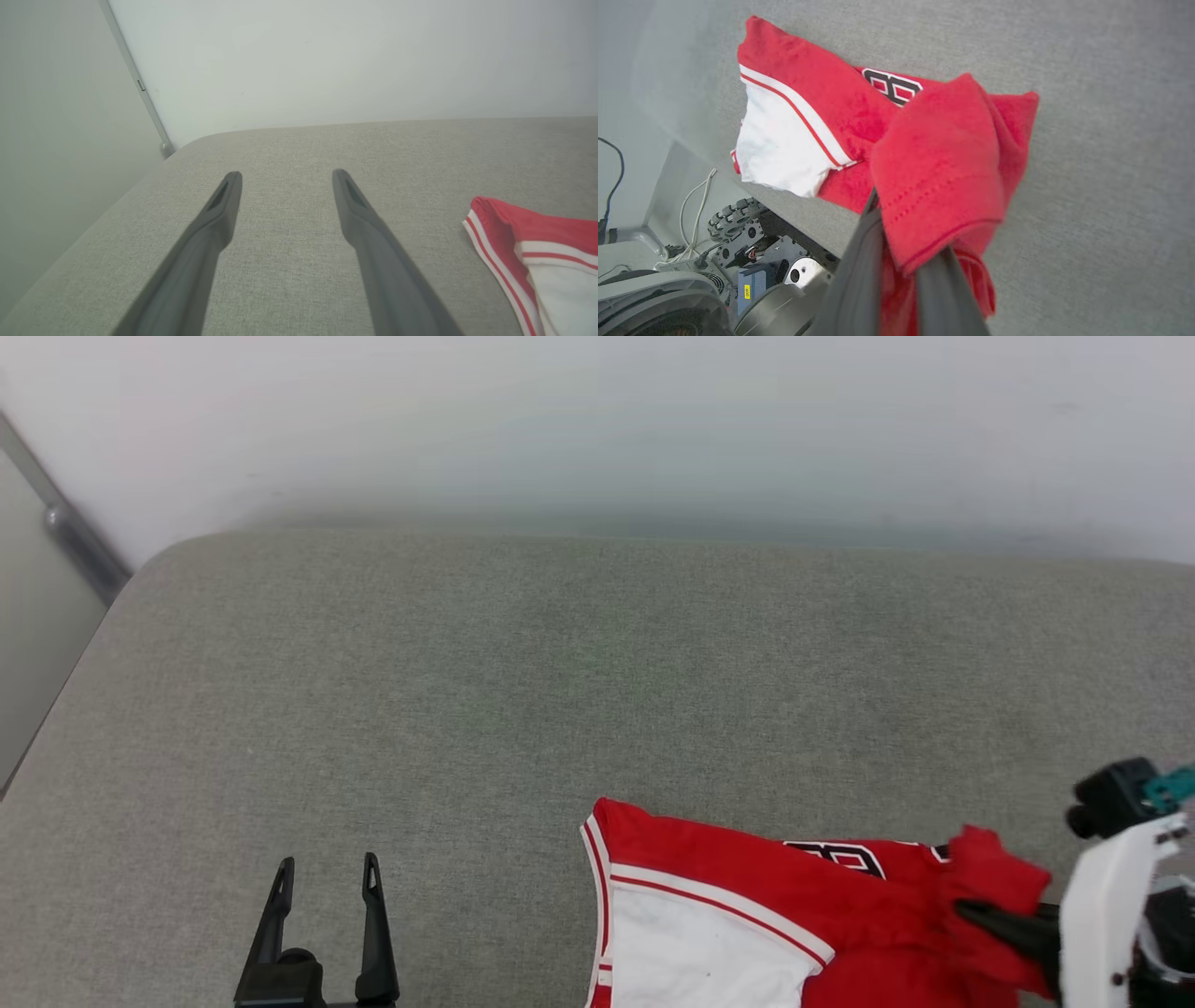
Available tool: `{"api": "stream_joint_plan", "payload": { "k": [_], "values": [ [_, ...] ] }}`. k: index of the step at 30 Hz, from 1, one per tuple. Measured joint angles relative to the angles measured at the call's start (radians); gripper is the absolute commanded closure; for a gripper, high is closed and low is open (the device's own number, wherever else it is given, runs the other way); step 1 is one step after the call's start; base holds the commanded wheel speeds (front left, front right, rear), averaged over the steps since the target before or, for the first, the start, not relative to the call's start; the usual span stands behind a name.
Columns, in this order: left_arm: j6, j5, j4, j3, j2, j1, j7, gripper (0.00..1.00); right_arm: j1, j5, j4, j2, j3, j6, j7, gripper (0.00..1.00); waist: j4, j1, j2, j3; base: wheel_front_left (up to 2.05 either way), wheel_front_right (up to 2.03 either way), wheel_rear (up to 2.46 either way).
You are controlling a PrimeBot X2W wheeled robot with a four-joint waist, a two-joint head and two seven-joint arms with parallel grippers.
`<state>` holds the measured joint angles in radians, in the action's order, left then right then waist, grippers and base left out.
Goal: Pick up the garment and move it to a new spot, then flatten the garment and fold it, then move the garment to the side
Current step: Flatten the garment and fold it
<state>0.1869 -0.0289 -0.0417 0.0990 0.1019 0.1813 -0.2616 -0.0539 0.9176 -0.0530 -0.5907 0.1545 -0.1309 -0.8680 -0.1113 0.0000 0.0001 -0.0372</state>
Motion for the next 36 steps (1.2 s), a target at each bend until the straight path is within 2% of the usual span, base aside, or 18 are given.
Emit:
{"api": "stream_joint_plan", "payload": {
  "k": [5,11,16,22,27,32,33,34,35,36],
  "values": [
    [-0.007,0.001,0.002,-0.007,-0.009,-0.003,0.000,0.00,-0.067,-0.016,-0.102,0.032,0.111,0.000,-0.058,1.00,-0.006,0.0000,0.0000,-0.014,0.00,0.00,0.00],
    [-0.018,-0.001,0.009,-0.012,-0.019,-0.023,0.000,0.00,-0.221,-0.063,-0.097,0.086,0.288,0.000,-0.085,1.00,-0.014,0.0000,0.0000,-0.044,0.00,0.00,0.00],
    [-0.029,-0.002,0.013,-0.013,-0.026,-0.047,0.000,0.00,-0.349,-0.085,-0.013,0.147,0.429,0.000,-0.088,1.00,-0.026,0.0000,0.0000,-0.071,0.00,0.00,0.00],
    [-0.039,-0.002,0.026,-0.017,-0.037,-0.069,0.000,0.00,-0.478,-0.119,0.139,0.185,0.648,0.000,-0.086,1.00,-0.046,0.0000,-0.0001,-0.096,0.00,0.00,0.00],
    [-0.044,-0.002,0.035,-0.015,-0.042,-0.090,0.000,0.00,-0.541,-0.128,0.294,0.230,0.747,0.000,-0.020,1.00,-0.068,0.0001,0.0000,-0.113,0.00,0.00,0.00],
    [-0.046,-0.002,0.045,-0.014,-0.045,-0.095,0.000,0.00,-0.563,-0.129,0.402,0.240,0.828,0.000,0.049,1.00,-0.084,0.0001,0.0000,-0.120,0.00,0.00,0.00],
    [-0.046,-0.002,0.045,-0.015,-0.046,-0.095,0.000,0.00,-0.564,-0.116,0.415,0.243,0.834,0.000,0.062,0.82,-0.083,0.0000,-0.0001,-0.119,0.00,0.00,0.00],
    [-0.045,-0.002,0.045,-0.017,-0.046,-0.095,0.000,0.00,-0.565,-0.101,0.418,0.244,0.840,0.000,0.071,0.10,-0.082,0.0001,0.0000,-0.118,0.00,0.00,0.00],
    [-0.045,-0.002,0.045,-0.019,-0.046,-0.094,0.000,0.00,-0.567,-0.089,0.415,0.243,0.847,0.000,0.089,0.00,-0.080,0.0000,0.0000,-0.116,0.00,0.00,0.00],
    [-0.045,-0.002,0.045,-0.021,-0.047,-0.092,0.000,0.00,-0.569,-0.081,0.407,0.239,0.848,0.000,0.116,0.00,-0.077,0.0000,0.0000,-0.111,0.00,0.00,0.00]
  ]
}}
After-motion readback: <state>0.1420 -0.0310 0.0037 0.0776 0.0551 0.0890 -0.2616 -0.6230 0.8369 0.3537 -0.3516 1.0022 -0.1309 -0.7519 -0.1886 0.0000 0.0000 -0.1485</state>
